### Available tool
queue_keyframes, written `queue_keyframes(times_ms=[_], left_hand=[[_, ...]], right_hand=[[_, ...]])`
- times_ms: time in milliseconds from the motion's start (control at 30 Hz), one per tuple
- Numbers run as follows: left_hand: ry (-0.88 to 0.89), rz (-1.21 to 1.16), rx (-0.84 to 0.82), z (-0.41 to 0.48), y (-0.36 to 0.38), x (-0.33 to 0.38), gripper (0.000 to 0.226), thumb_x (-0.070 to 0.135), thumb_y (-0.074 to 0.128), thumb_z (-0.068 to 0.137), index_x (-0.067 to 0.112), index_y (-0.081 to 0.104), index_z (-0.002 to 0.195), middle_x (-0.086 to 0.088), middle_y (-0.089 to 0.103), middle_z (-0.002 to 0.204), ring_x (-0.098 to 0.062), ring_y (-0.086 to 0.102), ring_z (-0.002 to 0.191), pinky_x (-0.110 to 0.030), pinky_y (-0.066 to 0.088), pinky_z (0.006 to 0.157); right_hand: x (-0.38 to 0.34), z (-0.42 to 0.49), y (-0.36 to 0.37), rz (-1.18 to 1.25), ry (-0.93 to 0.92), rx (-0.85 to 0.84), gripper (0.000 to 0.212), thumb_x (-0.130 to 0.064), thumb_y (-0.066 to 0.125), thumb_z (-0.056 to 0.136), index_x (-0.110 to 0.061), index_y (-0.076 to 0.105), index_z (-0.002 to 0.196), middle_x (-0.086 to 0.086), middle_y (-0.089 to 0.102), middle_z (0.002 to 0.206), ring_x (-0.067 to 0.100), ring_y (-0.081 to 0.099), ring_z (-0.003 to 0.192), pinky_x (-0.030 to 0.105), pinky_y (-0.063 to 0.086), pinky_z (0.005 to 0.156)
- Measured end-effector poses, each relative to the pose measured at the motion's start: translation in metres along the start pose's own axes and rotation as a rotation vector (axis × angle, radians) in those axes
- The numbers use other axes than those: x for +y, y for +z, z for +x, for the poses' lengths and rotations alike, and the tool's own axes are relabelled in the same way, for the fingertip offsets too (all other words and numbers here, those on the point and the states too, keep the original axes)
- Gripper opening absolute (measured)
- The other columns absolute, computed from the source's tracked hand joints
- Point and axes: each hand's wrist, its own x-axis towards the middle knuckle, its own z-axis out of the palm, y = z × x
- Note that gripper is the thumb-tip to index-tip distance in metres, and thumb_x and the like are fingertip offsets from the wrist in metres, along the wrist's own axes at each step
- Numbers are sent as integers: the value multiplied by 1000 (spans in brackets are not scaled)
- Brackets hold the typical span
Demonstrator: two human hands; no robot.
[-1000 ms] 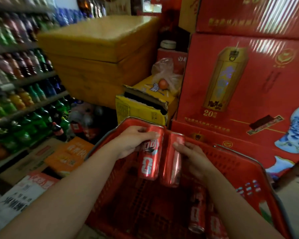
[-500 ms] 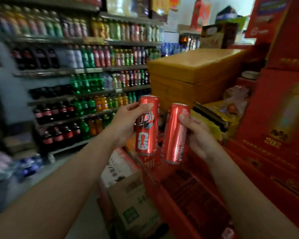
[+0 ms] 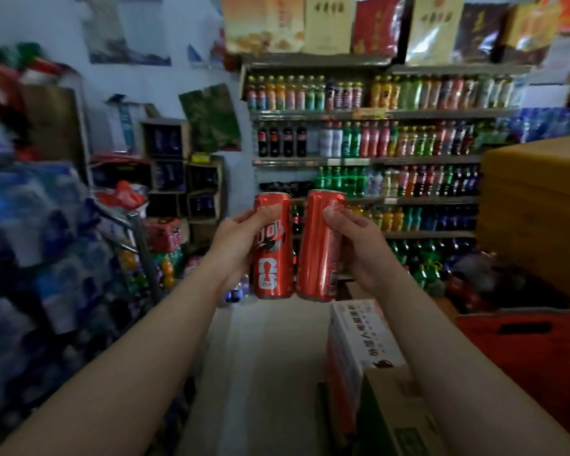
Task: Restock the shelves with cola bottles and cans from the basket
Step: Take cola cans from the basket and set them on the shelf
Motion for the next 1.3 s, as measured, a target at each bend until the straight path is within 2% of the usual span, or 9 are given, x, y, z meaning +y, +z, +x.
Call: queue_keyframes(times_ms=[133, 267, 433, 633, 733, 867, 1000, 1067, 1300], left_hand=[[35, 11, 103, -11, -54, 7, 39, 29, 75, 77, 11, 67, 111, -9, 75, 101, -24, 73, 89, -36, 58, 71], [92, 34, 192, -18, -100, 17, 38, 29, 77, 71, 13, 68, 105, -6, 76, 94, -23, 73, 85, -36, 57, 74], [96, 80, 224, -10, -136, 19, 60, 40, 80, 63, 15, 65, 116, -7, 74, 103, -24, 72, 92, -42, 56, 81], [77, 84, 186, 22, -152, 3, 35, 28, 76, 77, 16, 68, 109, -6, 75, 98, -23, 72, 88, -38, 56, 76], [74, 86, 148, 48, -152, -9, 35, 27, 74, 78, 15, 67, 110, -6, 74, 98, -23, 72, 88, -36, 56, 74], [29, 47, 132, 89, -147, -29, 31, 29, 74, 77, 20, 65, 106, -2, 74, 93, -20, 73, 82, -33, 56, 65], [-10, 56, 116, 142, -143, -51, 27, 28, 74, 78, 24, 63, 102, -2, 72, 100, -21, 70, 90, -36, 54, 73], [-13, 48, 111, 174, -144, -61, 23, 26, 74, 79, 25, 64, 100, -2, 72, 98, -21, 71, 89, -35, 55, 72], [-16, 73, 121, 314, -154, -92, 37, 28, 75, 79, 18, 65, 113, -7, 73, 103, -26, 72, 93, -42, 57, 79]], right_hand=[[20, 22, 49, -35, 17, -123, 33, -27, 74, 69, -15, 70, 100, 4, 74, 93, 26, 70, 88, 46, 56, 83], [38, 40, 86, -48, 28, -175, 33, -27, 76, 69, -17, 72, 101, 6, 73, 99, 29, 68, 94, 47, 55, 86], [60, 57, 102, -70, 53, -197, 43, -25, 74, 72, -11, 68, 112, 14, 69, 111, 36, 65, 105, 49, 52, 91], [84, 81, 101, -99, 69, -150, 42, -28, 75, 71, -14, 69, 110, 14, 70, 111, 35, 67, 102, 53, 54, 87], [97, 98, 93, -126, 58, -111, 39, -29, 73, 73, -16, 68, 110, 6, 72, 102, 29, 69, 96, 46, 56, 79], [111, 126, 74, -164, 65, -59, 29, -25, 70, 81, -18, 68, 109, 5, 72, 103, 24, 70, 95, 41, 56, 77], [125, 172, 54, -181, 86, 12, 33, -27, 71, 80, -19, 67, 112, 6, 70, 110, 27, 67, 101, 44, 55, 82], [135, 201, 43, -186, 92, 26, 30, -27, 71, 82, -20, 67, 111, 6, 70, 109, 26, 68, 100, 43, 56, 80], [171, 334, 9, -181, 117, 8, 31, -30, 73, 76, -23, 68, 105, -2, 74, 98, 20, 71, 90, 42, 56, 77]])
